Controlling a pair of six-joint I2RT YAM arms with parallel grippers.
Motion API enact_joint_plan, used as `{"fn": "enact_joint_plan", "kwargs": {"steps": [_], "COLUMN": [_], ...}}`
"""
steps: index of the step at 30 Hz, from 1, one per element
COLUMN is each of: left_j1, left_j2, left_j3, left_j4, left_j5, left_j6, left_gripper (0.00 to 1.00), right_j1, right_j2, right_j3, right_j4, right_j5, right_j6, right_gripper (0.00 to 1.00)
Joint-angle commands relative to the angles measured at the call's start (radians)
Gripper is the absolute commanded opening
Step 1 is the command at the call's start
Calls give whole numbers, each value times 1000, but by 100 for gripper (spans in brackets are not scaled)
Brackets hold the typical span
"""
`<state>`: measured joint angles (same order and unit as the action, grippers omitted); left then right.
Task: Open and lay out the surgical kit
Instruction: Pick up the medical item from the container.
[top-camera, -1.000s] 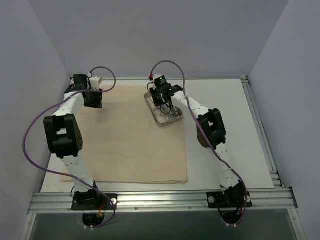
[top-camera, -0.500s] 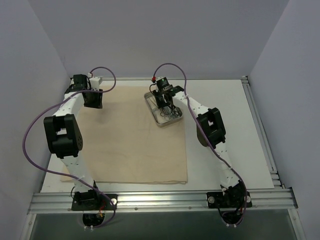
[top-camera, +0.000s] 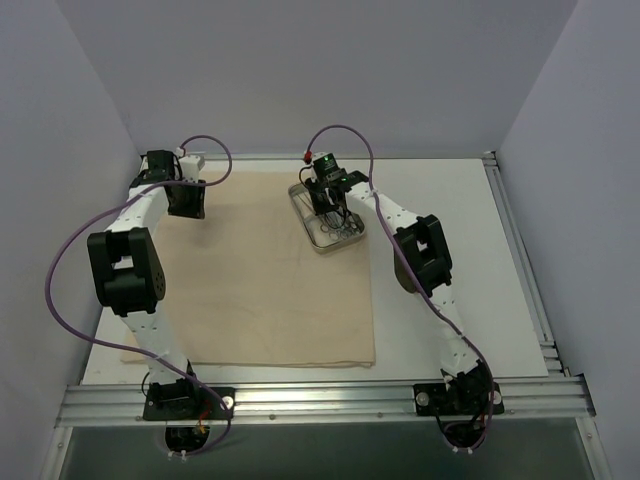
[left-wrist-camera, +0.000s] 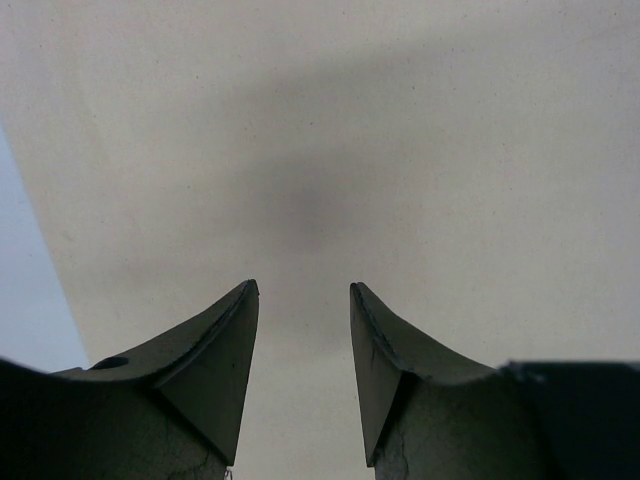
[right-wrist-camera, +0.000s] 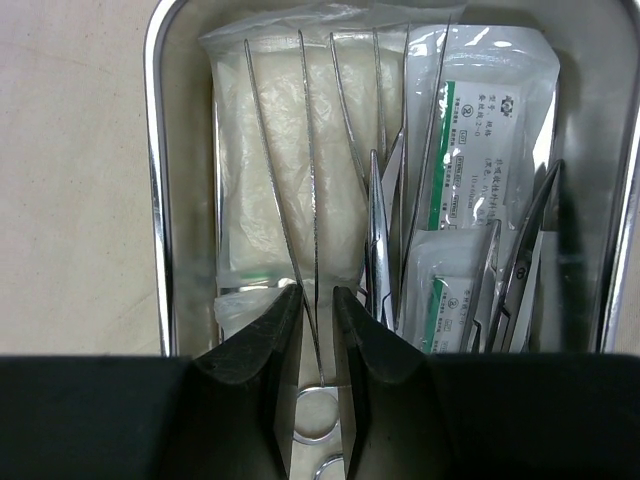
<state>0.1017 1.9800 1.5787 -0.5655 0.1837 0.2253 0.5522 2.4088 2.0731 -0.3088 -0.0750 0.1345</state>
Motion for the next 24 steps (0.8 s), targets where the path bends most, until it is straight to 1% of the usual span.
{"fn": "enact_joint_plan", "kwargs": {"steps": [1, 9, 12, 15, 24], "left_j1": [13, 15, 15, 15, 15], "left_j2": [-32, -30, -26, -23, -18], "left_j3": [0, 0, 1, 0, -2], "left_j4": [19, 18, 18, 19, 21], "left_j5": [16, 16, 17, 17, 17], "left_j6": [11, 13, 13, 13, 14], "left_gripper": [51, 51, 51, 51, 51], "right_j1": [8, 8, 8, 8, 8], "right_j2": [-68, -14, -1, 4, 19], "right_j3": [-10, -4, 4, 2, 15], "right_j4": [4, -15, -26, -27, -41], "right_j5": [-12, -11, -32, -39, -49], "right_j6": [13, 16, 16, 20, 16], "right_gripper": [16, 20, 20, 17, 17]}}
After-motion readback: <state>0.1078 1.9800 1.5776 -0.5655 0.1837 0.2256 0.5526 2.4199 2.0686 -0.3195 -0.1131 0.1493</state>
